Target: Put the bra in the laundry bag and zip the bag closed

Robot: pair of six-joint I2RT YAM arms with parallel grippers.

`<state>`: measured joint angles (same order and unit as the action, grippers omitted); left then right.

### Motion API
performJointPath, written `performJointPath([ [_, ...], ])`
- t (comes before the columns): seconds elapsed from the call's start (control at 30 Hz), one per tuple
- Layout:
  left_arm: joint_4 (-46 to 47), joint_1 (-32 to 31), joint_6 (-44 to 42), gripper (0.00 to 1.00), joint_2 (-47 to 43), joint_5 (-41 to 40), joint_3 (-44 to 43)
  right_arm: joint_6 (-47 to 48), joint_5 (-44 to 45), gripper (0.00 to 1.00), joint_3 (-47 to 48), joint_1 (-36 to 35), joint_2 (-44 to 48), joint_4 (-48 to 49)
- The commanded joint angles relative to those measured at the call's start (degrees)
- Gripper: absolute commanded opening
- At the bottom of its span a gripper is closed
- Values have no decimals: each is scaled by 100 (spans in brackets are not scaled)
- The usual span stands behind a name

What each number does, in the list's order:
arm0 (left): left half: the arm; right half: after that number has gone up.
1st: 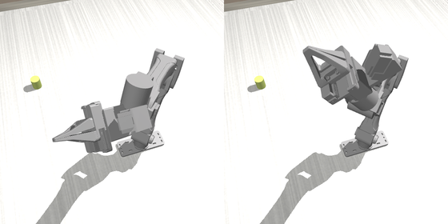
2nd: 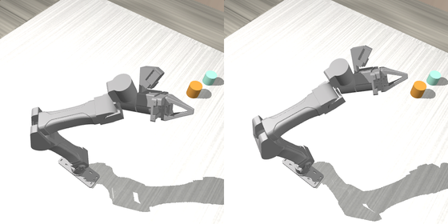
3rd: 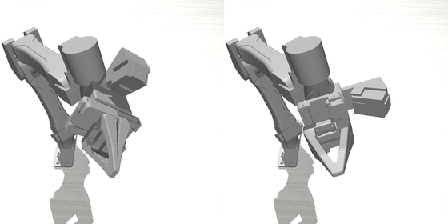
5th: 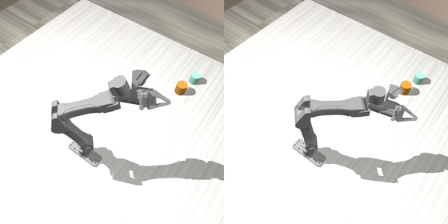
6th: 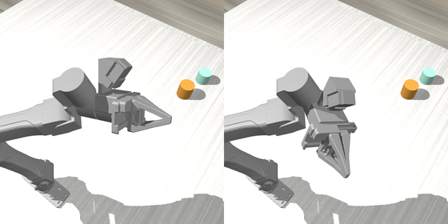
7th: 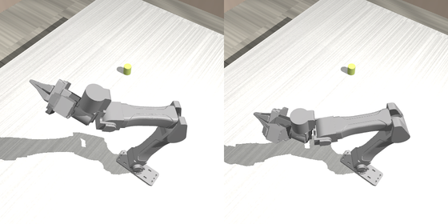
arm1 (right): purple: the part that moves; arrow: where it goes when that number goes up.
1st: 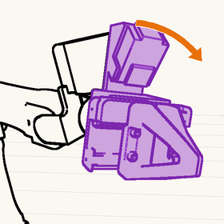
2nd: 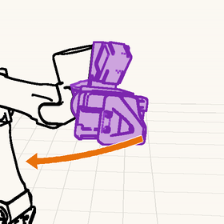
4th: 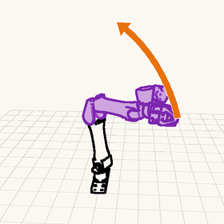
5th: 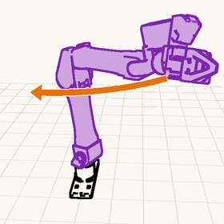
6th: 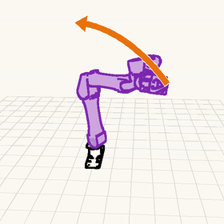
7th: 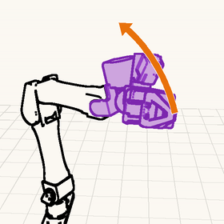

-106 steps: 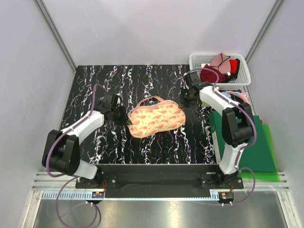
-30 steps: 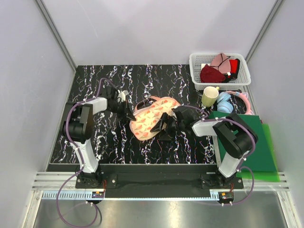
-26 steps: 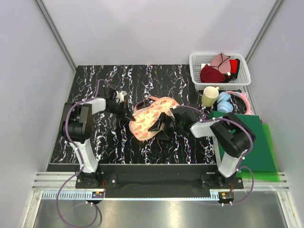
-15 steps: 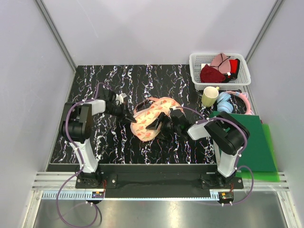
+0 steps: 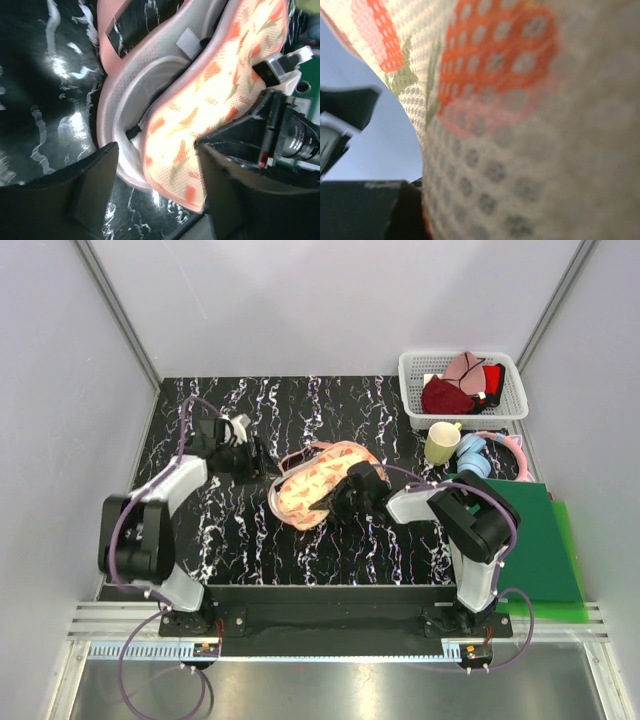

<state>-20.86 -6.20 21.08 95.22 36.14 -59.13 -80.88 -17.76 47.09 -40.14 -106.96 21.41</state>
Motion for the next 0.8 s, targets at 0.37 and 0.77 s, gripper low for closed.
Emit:
performJointPath([
  [0.37,714,-2822,2022,60,-4836,-3787,2992,-946,150,29,626,-64,122,-1498],
  [0.77,3184,-5031,1558,60,-4077,-5933,4103,-1413,-8,29,1320,-64,140,-2720],
])
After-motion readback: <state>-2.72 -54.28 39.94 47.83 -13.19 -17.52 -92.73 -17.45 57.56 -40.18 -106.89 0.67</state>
